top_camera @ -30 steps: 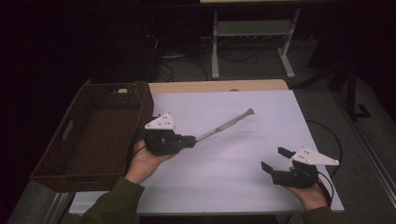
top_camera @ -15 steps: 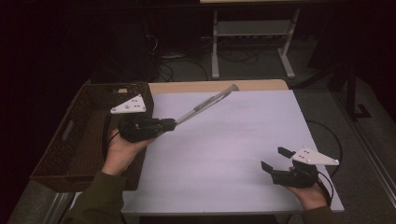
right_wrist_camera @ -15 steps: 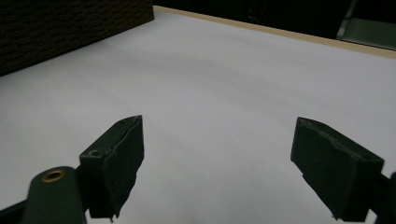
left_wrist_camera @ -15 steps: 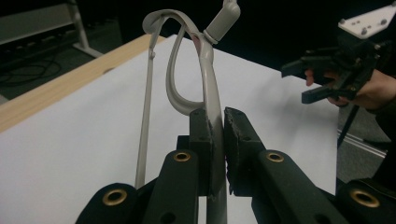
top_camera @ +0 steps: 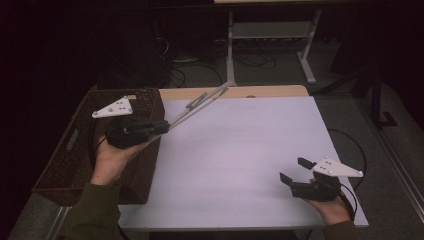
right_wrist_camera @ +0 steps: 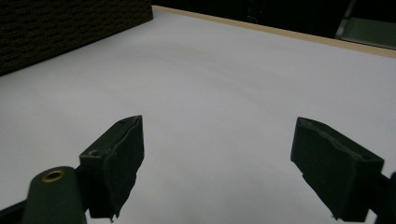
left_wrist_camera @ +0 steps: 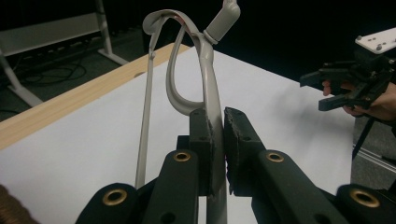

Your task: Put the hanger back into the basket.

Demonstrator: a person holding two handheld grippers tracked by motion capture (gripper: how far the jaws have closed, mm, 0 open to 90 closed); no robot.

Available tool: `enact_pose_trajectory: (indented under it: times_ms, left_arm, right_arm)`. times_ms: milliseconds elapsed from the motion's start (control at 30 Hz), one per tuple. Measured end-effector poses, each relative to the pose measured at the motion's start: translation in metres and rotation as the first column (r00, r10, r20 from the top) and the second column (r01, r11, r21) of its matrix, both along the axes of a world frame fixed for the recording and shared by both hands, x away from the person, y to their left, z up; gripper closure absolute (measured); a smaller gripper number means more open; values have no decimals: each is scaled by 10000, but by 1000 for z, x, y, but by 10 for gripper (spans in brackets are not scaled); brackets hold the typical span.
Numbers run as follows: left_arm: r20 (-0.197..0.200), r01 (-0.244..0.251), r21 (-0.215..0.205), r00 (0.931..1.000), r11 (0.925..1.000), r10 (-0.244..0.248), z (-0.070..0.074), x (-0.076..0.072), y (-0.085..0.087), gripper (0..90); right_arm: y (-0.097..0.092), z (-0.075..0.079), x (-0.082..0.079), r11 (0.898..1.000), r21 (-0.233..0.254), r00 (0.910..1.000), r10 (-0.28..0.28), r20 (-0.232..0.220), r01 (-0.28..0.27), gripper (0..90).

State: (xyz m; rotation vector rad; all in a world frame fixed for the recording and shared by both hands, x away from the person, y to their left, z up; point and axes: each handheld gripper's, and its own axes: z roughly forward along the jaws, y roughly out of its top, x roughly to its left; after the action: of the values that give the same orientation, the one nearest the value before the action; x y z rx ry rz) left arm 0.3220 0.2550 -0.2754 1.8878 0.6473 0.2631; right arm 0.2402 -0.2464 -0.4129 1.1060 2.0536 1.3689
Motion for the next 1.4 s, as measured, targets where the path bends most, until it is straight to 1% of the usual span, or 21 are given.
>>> enact_pose_trajectory:
  times_ms: [200, 333, 433, 533, 700, 800, 933, 1033, 1367, 1400]
  left_arm:
    - [109, -411, -82, 9991, 9991, 412, 3, -1, 16, 827]
    - [167, -748, -149, 9970, 9971, 750, 5, -1, 29, 827]
    - [225, -979, -146, 9949, 9951, 982, 5, -1, 38, 827]
    - [200, -1188, -173, 9927, 9928, 1191, 5, -1, 46, 827]
    - [227, -1583, -181, 9871, 9872, 1587, 6, -2, 62, 827]
    - [231, -1827, -143, 9828, 9831, 1830, 7, -2, 71, 827]
    - [215, -2079, -216, 9778, 9779, 2083, 7, -5, 83, 827]
    - [224, -2226, -185, 9746, 9747, 2230, 8, -6, 92, 827]
    - [200, -2946, -140, 9553, 9555, 2949, 8, -16, 124, 827]
    - [180, -3035, -202, 9525, 9526, 3039, 7, -17, 127, 827]
  right_arm:
    - [0, 0, 0, 10000, -6, 10000, 1, -6, -1, 164]
    - [0, 0, 0, 10000, 2, 10000, -15, -22, 15, 164]
    - [0, 0, 0, 10000, -13, 10000, 0, 1, 0, 164]
    - [0, 0, 0, 10000, -16, 10000, -1, -3, 1, 164]
    - [0, 0, 0, 10000, -19, 10000, -13, 22, 13, 164]
    - [0, 0, 0, 10000, -24, 10000, -15, 3, 15, 164]
    - [0, 0, 0, 10000, 7, 10000, -44, -30, 44, 164]
    - [0, 0, 0, 10000, -10, 10000, -48, -18, 48, 164]
    - [0, 0, 1, 10000, -4, 10000, -46, 1, 46, 164]
    - [0, 0, 1, 10000, -6, 10000, -47, 3, 47, 164]
